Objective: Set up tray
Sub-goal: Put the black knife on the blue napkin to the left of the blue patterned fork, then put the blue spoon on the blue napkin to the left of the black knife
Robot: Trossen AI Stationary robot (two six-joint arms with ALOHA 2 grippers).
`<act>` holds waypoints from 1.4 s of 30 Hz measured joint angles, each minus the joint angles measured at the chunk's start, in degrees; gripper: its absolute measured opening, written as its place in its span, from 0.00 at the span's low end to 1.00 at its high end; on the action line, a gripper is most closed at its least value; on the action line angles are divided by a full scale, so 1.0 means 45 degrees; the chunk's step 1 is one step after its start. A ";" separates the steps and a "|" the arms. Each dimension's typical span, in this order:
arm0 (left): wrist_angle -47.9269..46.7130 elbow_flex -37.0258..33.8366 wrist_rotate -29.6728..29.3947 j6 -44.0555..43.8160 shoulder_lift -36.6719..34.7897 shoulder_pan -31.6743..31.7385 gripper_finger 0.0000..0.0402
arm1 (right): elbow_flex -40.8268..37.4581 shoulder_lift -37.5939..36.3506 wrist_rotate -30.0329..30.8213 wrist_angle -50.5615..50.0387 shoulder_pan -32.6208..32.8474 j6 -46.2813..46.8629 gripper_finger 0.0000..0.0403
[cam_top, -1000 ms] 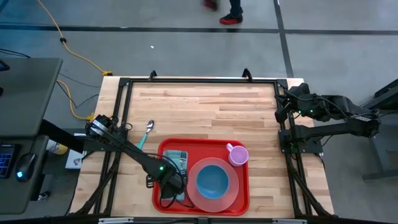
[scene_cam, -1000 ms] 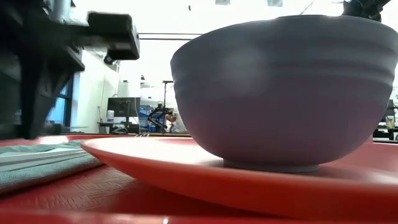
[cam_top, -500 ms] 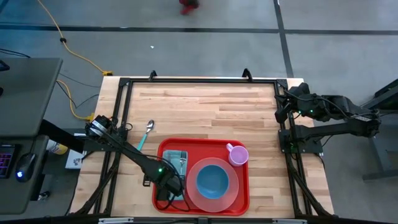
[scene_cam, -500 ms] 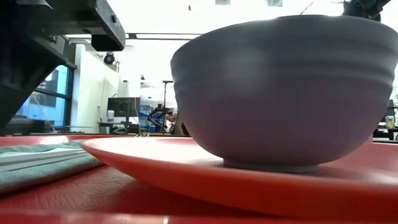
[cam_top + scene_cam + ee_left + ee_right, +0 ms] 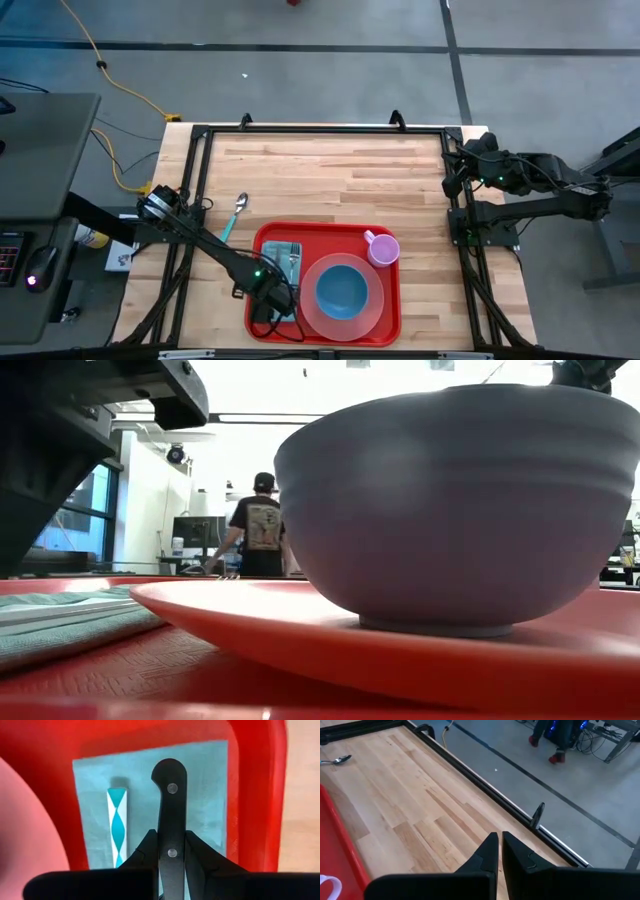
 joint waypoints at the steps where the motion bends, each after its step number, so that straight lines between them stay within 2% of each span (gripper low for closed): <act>1: -0.0002 0.0000 -0.0140 0.0042 0.0000 0.0003 0.19 | 0.0000 0.0000 0.0023 0.0000 0.0000 -0.0002 0.00; 8: 0.0096 -0.0005 -0.0375 -0.0071 0.0043 0.0332 0.19 | 0.0000 0.0000 0.0004 0.0000 0.0000 -0.0005 0.00; 34: 0.1016 -0.0393 0.0041 -0.0146 0.0238 0.0339 0.19 | 0.0000 0.0000 -0.0026 -0.0005 0.0000 -0.0117 0.00; 42: 0.1185 -0.0393 -0.0443 -0.0418 0.0238 0.0339 0.35 | 0.0000 -0.0005 -0.0030 -0.0005 0.0000 -0.0141 0.00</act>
